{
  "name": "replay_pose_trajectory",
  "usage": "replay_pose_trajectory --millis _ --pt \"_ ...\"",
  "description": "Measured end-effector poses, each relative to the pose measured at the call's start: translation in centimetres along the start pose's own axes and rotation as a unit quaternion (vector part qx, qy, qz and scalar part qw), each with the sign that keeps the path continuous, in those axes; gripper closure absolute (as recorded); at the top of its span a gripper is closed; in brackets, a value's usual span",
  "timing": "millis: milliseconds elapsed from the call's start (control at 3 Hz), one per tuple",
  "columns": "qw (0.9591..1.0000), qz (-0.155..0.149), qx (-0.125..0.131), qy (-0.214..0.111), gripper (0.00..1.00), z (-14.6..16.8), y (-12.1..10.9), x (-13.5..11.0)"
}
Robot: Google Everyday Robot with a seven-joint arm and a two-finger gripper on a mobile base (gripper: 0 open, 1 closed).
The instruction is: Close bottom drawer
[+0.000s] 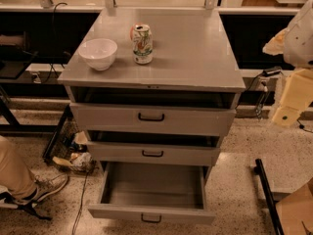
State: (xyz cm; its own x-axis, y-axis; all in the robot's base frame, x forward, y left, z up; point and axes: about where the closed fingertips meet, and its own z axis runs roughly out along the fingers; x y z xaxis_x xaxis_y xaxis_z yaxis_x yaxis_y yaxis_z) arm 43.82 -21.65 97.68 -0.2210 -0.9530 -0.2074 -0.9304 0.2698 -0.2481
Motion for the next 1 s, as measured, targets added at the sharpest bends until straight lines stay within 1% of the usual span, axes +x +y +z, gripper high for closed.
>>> replay_pose_trajectory --millis 333,667,1000 --pt "1.0 0.0 0.0 0.0 0.0 0.0 0.0 0.0" --pt "0.9988 0.025 -0.042 0.002 0.0 3.9 1.0 1.1" --pt "0.9896 0.068 -0.126 -0.016 0.0 11.9 4.3 2.6"
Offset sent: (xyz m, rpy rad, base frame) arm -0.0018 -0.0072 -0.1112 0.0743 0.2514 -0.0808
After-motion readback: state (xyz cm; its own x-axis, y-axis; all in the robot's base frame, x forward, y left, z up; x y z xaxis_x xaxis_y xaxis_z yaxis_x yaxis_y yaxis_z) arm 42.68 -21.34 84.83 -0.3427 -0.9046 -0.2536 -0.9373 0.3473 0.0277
